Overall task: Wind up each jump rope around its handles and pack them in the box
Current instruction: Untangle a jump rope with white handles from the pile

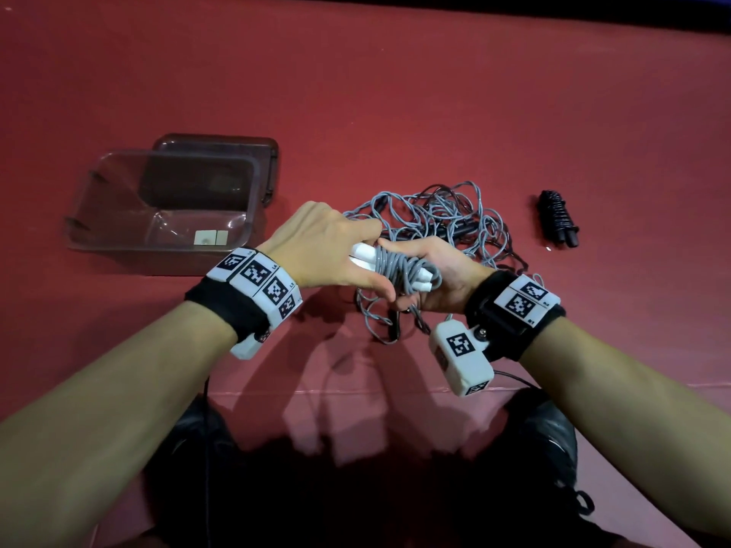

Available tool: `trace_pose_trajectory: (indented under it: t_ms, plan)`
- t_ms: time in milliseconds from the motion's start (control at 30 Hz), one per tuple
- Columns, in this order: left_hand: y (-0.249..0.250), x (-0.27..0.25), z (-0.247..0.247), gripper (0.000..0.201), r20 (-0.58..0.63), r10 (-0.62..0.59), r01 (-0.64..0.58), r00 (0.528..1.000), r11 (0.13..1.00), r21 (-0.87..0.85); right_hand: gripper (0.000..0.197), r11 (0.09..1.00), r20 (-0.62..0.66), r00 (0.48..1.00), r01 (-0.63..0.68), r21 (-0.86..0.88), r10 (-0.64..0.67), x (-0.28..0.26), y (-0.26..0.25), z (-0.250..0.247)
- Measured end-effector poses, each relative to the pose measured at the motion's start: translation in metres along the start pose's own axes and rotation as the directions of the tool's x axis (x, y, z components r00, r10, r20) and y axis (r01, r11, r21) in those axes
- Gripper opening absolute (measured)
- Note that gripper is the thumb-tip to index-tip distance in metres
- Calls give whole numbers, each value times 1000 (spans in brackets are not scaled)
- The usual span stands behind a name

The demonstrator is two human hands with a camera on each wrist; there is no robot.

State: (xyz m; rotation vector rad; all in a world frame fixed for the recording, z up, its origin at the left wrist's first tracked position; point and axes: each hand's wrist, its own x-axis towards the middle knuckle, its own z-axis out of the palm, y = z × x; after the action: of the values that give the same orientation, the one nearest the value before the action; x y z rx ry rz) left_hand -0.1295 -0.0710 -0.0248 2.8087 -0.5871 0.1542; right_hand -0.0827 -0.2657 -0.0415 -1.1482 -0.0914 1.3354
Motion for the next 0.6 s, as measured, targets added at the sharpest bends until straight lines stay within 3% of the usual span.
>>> trace_pose_trajectory:
  t_ms: [100,167,333,400,433,467,533,567,600]
  plan:
    - [-3,4,-4,82,133,-80,80,988,997,10,36,1000,-48,999,-4,5,4,5,1,-2]
    - [-5,6,-7,85,159,-115,113,981,993,24,38,1000,-72,997,11,18,-9,9,1,-1]
    - [-20,2,6,98,-31,-194,190,981,977,-93,37,986,-215,971,130,107,-104,15,-8,-1]
    - [-20,1,17,107,-31,-324,312,946,929,-201,37,968,-342,924,221,115,-171,19,-12,-5]
    - [-18,2,23,106,30,-399,387,916,864,-320,39,959,-424,880,271,82,-212,21,-14,-7]
    - [-13,4,27,102,127,-462,460,878,740,-491,41,951,-502,825,309,15,-260,22,-14,-11]
    - [0,9,35,85,339,-487,528,805,328,-784,39,927,-598,718,351,-133,-357,22,-13,-14]
    - [7,12,39,77,358,-486,505,797,211,-837,36,910,-611,681,372,-185,-403,23,-11,-14]
    - [13,15,42,70,311,-513,468,800,208,-859,31,893,-612,657,391,-222,-440,23,-10,-11]
